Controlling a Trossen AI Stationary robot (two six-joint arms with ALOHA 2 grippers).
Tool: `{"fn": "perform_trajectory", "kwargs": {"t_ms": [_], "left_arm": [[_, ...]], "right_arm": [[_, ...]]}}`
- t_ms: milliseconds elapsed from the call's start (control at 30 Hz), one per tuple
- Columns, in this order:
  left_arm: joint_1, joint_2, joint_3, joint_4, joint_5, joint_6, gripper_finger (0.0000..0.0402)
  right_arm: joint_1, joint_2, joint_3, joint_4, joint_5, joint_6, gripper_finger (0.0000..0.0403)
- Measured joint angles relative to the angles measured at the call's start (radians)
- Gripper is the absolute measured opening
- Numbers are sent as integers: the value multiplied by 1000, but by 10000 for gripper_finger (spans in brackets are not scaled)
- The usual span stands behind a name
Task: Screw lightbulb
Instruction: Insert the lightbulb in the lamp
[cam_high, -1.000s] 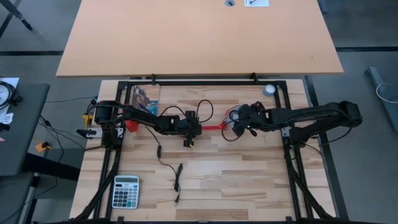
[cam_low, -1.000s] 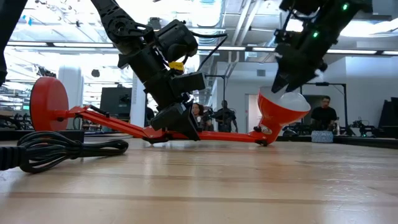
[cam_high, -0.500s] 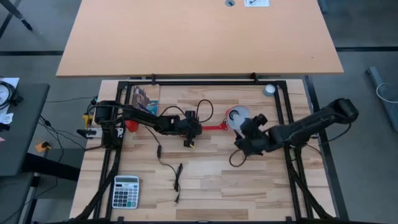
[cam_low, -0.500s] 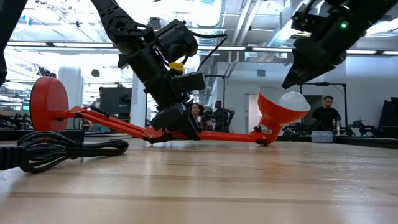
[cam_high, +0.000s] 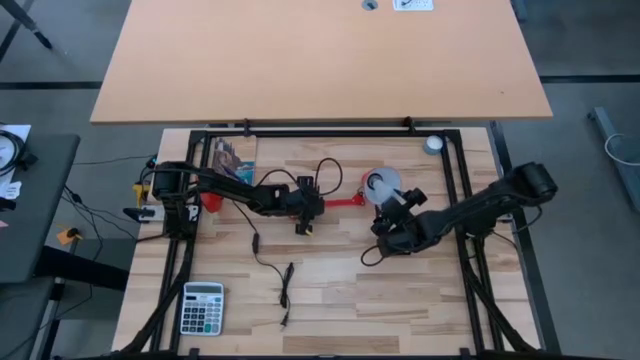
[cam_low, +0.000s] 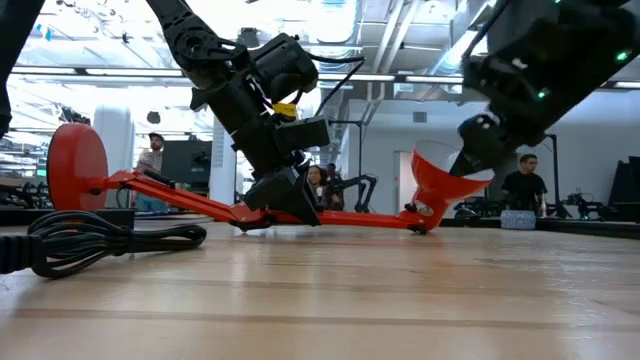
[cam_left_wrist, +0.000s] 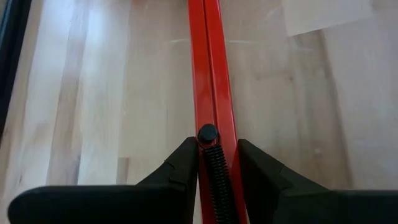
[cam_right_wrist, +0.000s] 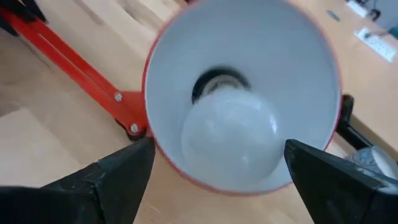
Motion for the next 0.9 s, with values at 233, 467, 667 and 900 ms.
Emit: {"fn": "perform_trajectory", "kwargs": {"t_ms": [233, 467, 667, 900], "left_arm": [[0, 0, 2, 2, 2, 0, 80], [-1, -1, 3, 2, 15, 10, 80], [-2, -3, 5, -38, 43, 32, 80], [-7, -3, 3, -58, 52, 41, 80]], "right_arm": [[-34, 7, -1, 39, -13, -8, 319], [-25, -22, -1, 44, -53, -6, 254], [-25, -79, -1, 38, -137, -16, 211], [27, -167, 0, -32, -229, -131, 227]]}}
